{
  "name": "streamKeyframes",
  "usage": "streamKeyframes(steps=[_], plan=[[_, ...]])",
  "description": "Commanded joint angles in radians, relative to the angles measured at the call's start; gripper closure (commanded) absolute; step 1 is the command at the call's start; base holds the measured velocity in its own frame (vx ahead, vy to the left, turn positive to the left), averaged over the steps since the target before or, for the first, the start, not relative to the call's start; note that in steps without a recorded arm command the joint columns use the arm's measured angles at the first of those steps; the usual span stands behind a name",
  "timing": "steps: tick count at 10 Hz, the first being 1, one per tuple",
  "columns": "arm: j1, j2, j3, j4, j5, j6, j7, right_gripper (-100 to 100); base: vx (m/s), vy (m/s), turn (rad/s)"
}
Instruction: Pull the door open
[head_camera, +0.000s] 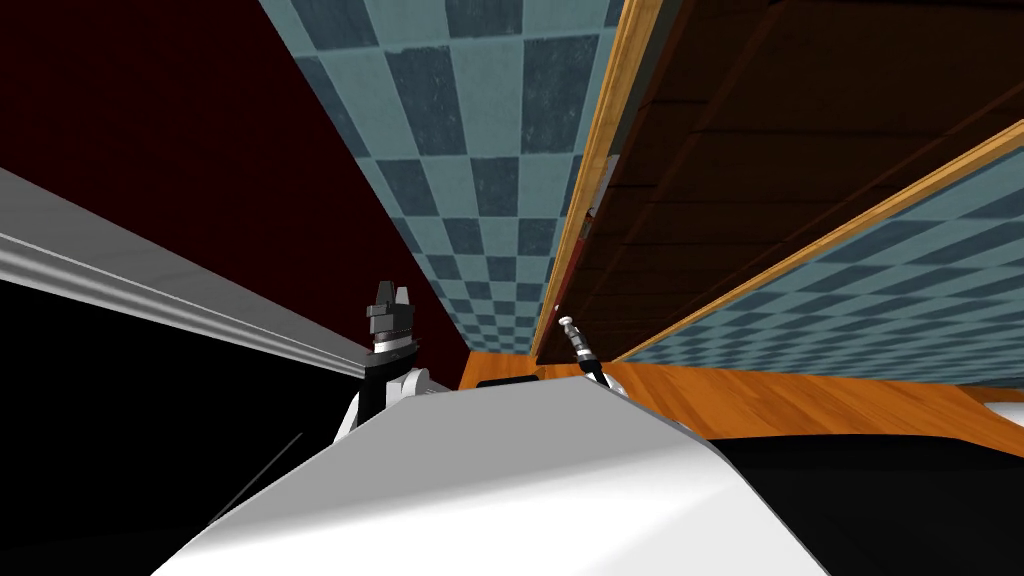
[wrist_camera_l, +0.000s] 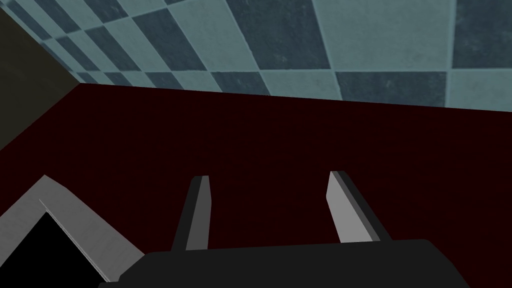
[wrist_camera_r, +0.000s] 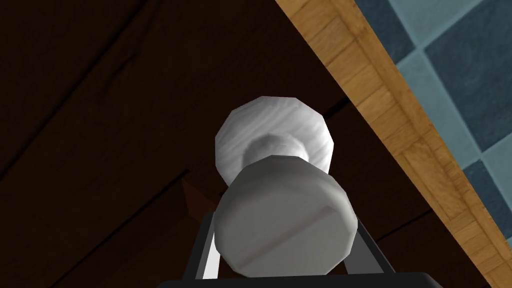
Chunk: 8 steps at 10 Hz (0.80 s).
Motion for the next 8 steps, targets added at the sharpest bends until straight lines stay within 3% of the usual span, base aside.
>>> streamKeyframes(steps=[1,8], plan=[[-0.001,0.009,0.012,0.005,-0.011,0.003,-0.05,100,-0.04,-0.022,0.075],[-0.008,0.009,0.024,0.006,-0.048,0.006,-0.207,100,-0.033,-0.017,0.052]])
